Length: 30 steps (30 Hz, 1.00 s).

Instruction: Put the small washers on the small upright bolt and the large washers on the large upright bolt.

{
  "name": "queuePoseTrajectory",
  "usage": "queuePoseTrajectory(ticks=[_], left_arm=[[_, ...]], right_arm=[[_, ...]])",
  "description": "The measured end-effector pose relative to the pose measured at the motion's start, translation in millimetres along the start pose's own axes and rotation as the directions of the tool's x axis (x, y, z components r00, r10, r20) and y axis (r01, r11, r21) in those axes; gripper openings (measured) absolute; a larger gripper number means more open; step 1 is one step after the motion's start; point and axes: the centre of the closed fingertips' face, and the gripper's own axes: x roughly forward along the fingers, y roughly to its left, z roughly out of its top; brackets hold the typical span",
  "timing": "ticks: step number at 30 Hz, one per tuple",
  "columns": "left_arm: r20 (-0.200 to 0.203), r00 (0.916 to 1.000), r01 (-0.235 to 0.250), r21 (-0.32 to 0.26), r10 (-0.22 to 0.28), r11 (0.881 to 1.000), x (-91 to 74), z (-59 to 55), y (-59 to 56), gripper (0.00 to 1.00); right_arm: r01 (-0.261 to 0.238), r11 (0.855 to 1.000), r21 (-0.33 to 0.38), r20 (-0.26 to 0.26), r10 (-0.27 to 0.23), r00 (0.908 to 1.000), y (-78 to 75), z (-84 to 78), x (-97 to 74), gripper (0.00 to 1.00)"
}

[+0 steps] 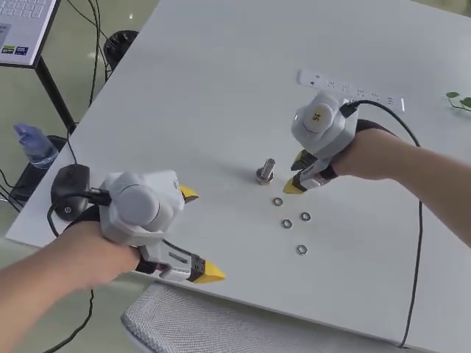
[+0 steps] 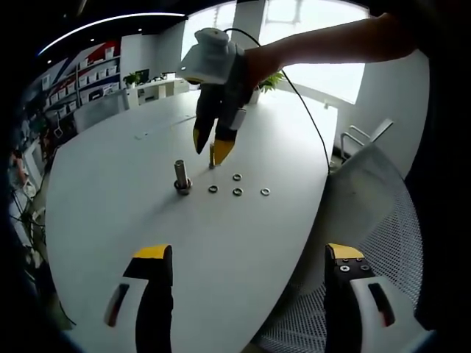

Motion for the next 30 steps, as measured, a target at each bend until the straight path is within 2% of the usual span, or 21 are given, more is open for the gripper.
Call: queuePoseTrajectory(ticks=[4, 20, 30], left_arm=[[0.0, 1.0, -0.001, 0.001, 0.001, 1.0, 0.1, 0.4, -0.3, 0.85], [-0.005, 0.9999, 0.009, 0.004, -0.009, 1.0, -0.3, -0.9, 0.9, 0.84], [-0.01, 0.9998, 0.015, 0.001, -0.015, 1.0, -0.7, -5.4, 0.9, 0.83]], right_arm=[[0.001, 1.0, 0.015, 0.008, -0.002, 1.0, 7.8, -0.6, 4.7, 0.33], [0.017, 0.999, 0.047, 0.023, -0.019, 0.9996, 17.6, -19.0, 31.9, 0.32], [0.026, 0.998, 0.06, 0.034, -0.028, 0.999, 20.8, -20.9, 42.9, 0.31]])
